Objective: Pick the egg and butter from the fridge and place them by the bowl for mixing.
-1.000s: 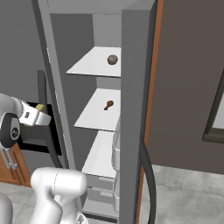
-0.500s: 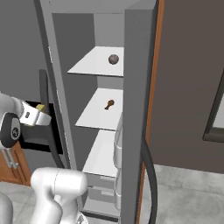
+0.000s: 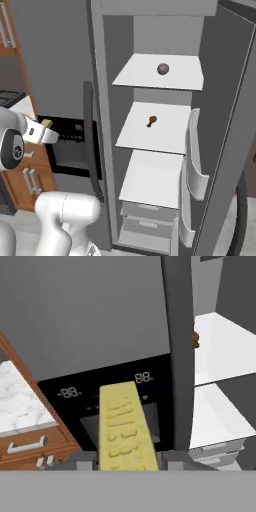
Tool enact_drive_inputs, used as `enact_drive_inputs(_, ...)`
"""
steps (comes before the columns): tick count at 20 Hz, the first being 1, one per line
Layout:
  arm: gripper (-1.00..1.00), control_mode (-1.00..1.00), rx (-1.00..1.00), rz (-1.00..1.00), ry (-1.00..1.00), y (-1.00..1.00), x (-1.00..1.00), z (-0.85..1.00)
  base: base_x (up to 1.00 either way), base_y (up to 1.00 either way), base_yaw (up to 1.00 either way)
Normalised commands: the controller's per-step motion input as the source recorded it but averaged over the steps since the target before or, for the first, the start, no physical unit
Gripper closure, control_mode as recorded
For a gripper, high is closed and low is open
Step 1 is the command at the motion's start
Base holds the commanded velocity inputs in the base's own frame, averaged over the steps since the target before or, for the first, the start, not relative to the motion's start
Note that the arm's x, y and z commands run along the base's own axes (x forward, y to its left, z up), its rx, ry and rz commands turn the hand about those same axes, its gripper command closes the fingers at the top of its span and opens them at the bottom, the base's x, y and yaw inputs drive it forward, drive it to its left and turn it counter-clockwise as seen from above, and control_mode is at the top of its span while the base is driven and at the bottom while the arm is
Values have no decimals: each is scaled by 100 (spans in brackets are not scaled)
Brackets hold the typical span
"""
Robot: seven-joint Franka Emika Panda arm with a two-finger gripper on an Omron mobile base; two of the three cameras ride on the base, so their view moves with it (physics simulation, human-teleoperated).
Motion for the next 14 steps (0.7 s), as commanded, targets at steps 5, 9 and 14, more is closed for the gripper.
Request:
enact_drive_inputs(5,100,100,0,0,0,0,0,0,0,69,0)
enact_drive_inputs(9,100,100,0,0,0,0,0,0,1,73,0)
enact_drive_inputs(14,100,100,0,0,0,0,0,0,9,70,0)
